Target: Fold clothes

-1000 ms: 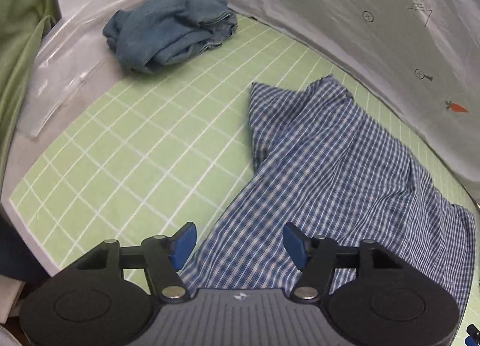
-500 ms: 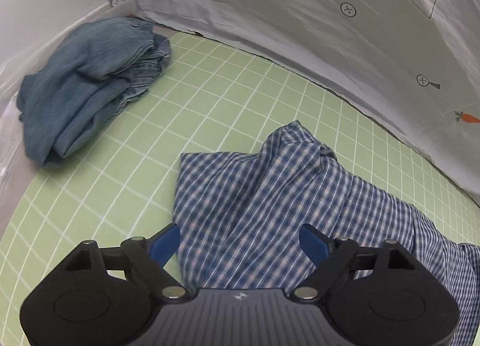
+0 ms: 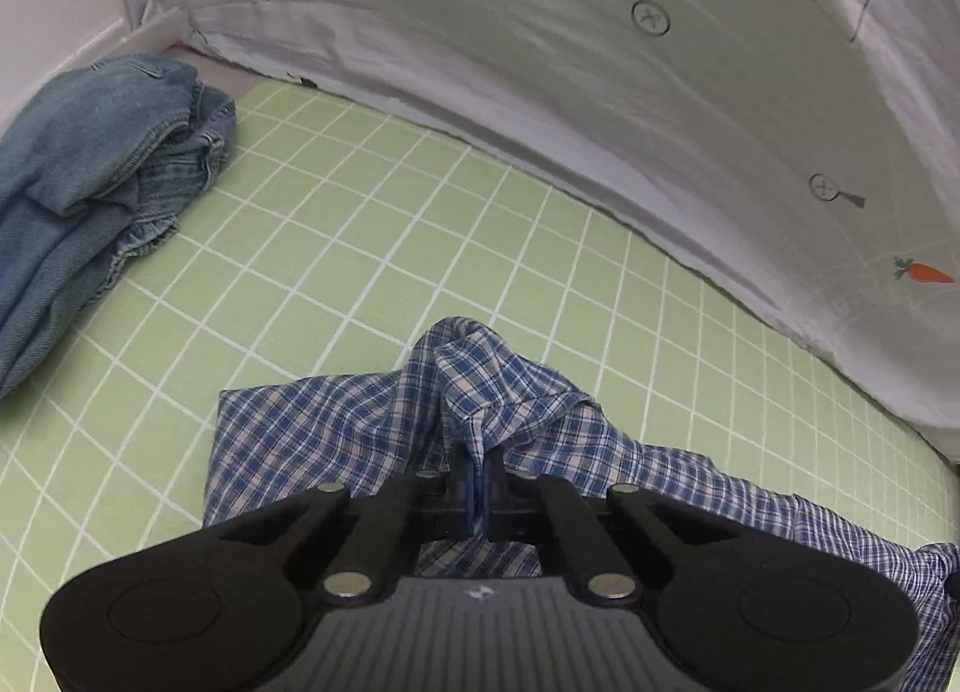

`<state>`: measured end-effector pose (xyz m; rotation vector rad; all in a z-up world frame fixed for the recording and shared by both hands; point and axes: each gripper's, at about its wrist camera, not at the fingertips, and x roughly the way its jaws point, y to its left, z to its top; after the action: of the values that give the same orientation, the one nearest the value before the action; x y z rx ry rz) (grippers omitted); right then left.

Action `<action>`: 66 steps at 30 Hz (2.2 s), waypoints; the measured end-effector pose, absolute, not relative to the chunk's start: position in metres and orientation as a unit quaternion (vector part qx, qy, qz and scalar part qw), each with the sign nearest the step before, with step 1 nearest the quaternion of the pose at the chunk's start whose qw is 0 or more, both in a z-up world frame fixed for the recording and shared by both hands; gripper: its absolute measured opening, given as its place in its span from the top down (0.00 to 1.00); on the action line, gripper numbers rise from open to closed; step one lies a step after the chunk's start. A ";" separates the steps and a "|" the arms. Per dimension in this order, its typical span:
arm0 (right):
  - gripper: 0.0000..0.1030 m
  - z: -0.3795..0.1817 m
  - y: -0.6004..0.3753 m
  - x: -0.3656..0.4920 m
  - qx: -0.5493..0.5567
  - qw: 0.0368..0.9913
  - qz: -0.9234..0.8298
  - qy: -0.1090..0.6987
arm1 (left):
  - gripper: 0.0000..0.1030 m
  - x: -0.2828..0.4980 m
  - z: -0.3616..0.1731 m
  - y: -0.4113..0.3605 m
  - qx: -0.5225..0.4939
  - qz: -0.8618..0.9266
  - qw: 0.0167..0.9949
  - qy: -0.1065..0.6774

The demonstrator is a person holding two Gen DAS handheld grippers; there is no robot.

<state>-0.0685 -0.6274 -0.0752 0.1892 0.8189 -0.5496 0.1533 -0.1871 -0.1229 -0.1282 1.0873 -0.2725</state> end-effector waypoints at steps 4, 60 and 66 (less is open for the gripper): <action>0.96 -0.042 -0.613 -0.130 0.117 0.887 -0.268 0.358 | 0.98 0.101 -0.088 -0.165 -0.059 -0.139 0.858 0.490; 0.19 -0.127 -0.525 -0.115 0.115 0.849 -0.174 0.485 | 0.12 0.082 -0.127 -0.204 0.026 -0.190 0.817 0.543; 0.61 -0.134 -0.521 -0.102 0.133 0.845 -0.128 0.502 | 0.23 0.076 -0.144 -0.242 0.056 -0.263 0.794 0.545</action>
<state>-0.1022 -0.5213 -0.1336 0.2810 1.0589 -0.2707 0.0762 -0.2421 -0.1435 0.1204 1.1718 -0.5644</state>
